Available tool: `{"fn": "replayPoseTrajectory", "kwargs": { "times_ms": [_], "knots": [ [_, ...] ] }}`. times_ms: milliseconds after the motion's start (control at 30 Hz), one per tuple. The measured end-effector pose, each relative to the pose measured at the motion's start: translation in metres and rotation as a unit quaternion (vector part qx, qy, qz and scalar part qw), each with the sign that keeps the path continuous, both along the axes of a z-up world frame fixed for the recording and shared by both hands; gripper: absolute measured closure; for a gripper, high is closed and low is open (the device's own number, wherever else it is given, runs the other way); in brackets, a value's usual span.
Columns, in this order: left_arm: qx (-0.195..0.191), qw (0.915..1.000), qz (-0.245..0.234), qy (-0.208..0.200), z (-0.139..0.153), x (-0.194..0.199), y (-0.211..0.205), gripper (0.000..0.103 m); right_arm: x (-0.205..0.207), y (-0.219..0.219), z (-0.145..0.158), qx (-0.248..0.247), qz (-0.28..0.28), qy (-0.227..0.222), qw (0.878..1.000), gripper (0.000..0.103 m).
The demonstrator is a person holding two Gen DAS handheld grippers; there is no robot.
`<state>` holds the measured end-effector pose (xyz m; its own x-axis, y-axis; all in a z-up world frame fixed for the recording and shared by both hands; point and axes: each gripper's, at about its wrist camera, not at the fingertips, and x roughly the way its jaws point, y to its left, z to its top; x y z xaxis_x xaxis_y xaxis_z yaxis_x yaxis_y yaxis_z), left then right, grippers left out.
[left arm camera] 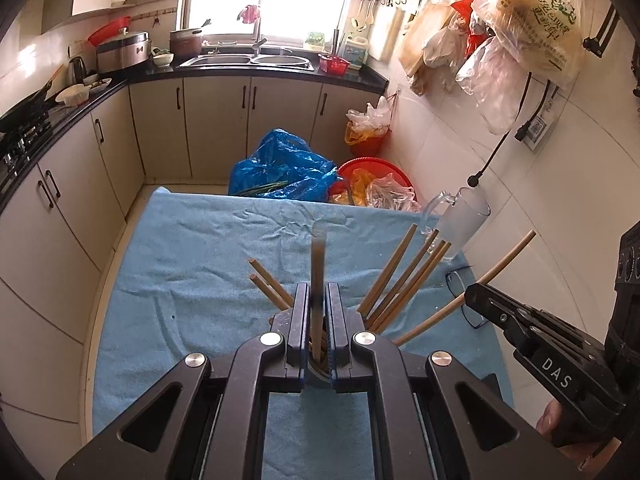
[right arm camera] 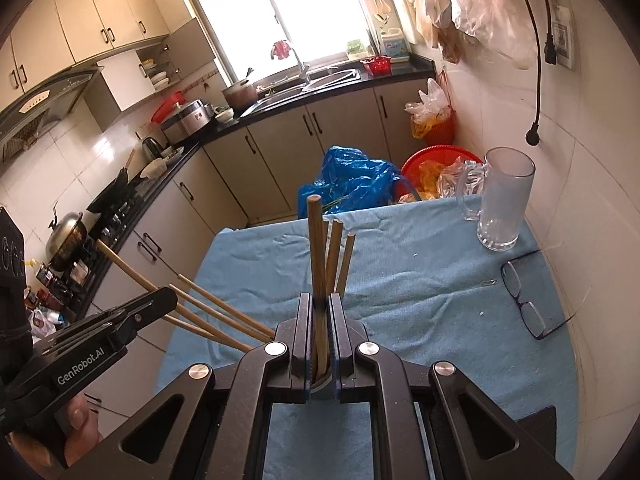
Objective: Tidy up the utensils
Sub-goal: 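Lower the right tool's chopstick into the cup while the left tool lowers its own, then open both tools to release the chopsticks and pull back from the cup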
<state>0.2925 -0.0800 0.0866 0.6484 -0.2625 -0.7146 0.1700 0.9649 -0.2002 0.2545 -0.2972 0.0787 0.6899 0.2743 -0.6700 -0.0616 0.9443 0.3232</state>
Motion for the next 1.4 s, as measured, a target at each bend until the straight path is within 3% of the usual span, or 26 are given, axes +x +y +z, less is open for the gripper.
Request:
{"fn": "replayPoseTrajectory", "kwargs": {
  "times_ms": [233, 367, 467, 567, 633, 700, 833, 1000, 1400],
  "knots": [
    [-0.005, 1.0, 0.005, -0.001, 0.004, -0.001, 0.004, 0.096, -0.001, 0.0, 0.005, 0.002, -0.001, -0.005, 1.0, 0.093],
    [-0.007, 0.9999, 0.011, -0.01, 0.011, -0.006, 0.009, 0.093, -0.008, -0.006, 0.013, 0.006, -0.007, -0.012, 1.0, 0.087],
    [-0.003, 0.9994, 0.021, -0.026, 0.018, -0.015, 0.013, 0.077, -0.016, -0.011, 0.02, -0.001, -0.014, -0.022, 1.0, 0.077],
    [0.006, 0.9987, 0.029, -0.042, 0.025, -0.024, 0.016, 0.071, -0.025, -0.016, 0.026, -0.009, -0.025, -0.027, 0.999, 0.071],
    [0.011, 0.9978, 0.036, -0.053, 0.029, -0.032, 0.019, 0.067, -0.032, -0.02, 0.027, -0.017, -0.033, -0.028, 0.999, 0.063],
    [0.02, 0.9967, 0.044, -0.065, 0.032, -0.04, 0.022, 0.06, -0.038, -0.023, 0.028, -0.027, -0.044, -0.026, 0.998, 0.047],
    [0.042, 0.9934, 0.064, -0.085, 0.033, -0.062, 0.025, 0.042, -0.055, -0.026, 0.029, -0.058, -0.056, -0.027, 0.996, 0.035],
    [0.061, 0.9921, 0.07, -0.085, 0.02, -0.09, 0.026, 0.032, -0.082, -0.027, 0.021, -0.106, -0.066, -0.017, 0.992, 0.023],
    [0.129, 0.9888, 0.061, -0.042, -0.039, -0.158, 0.027, 0.028, -0.163, -0.027, -0.015, -0.19, -0.063, 0.007, 0.98, 0.017]
  ]
}}
